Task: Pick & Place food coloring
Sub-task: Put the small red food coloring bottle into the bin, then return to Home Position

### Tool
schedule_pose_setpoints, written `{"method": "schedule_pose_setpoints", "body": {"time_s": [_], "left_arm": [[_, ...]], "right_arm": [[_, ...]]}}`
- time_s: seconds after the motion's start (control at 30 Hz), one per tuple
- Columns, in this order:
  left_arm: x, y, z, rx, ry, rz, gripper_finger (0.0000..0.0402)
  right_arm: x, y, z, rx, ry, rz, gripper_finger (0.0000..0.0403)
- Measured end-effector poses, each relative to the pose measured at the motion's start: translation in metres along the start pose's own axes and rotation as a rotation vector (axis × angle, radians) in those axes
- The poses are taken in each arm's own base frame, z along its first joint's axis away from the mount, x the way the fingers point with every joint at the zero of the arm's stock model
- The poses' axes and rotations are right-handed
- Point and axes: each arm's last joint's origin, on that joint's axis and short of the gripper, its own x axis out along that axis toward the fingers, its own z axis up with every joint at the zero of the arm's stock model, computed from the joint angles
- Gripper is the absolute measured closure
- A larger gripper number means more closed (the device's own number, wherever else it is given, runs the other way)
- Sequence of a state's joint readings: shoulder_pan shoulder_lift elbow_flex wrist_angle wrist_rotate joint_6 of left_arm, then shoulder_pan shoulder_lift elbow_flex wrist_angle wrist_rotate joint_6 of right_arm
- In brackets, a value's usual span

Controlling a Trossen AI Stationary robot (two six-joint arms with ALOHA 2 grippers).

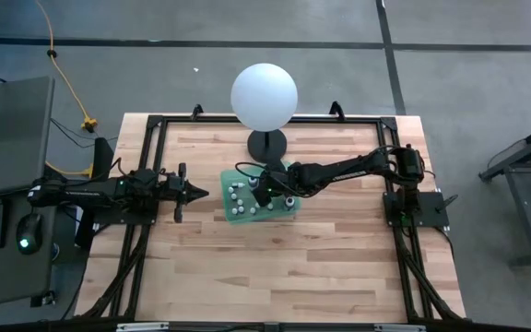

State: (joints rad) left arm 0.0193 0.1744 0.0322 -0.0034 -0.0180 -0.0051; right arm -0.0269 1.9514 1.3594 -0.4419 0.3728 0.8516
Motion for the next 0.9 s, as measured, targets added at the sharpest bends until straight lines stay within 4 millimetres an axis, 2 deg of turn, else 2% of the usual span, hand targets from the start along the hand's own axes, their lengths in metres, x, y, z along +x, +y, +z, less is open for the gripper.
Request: {"method": "schedule_pose_setpoints", "body": {"time_s": [0.17,0.47,0.9], "left_arm": [[0.0000,0.0000,0.0000,0.000,0.000,0.000,0.0401],[0.0000,0.0000,0.0000,0.000,0.000,0.000,0.0401],[0.0000,0.0000,0.0000,0.000,0.000,0.000,0.0401]], "right_arm": [[0.0000,0.0000,0.0000,0.000,0.001,0.001,0.0318],[0.0000,0.0000,0.0000,0.001,0.001,0.001,0.0277],[-0.0016,0.0006,0.0010,-0.008,0.001,0.014,0.0272]]}}
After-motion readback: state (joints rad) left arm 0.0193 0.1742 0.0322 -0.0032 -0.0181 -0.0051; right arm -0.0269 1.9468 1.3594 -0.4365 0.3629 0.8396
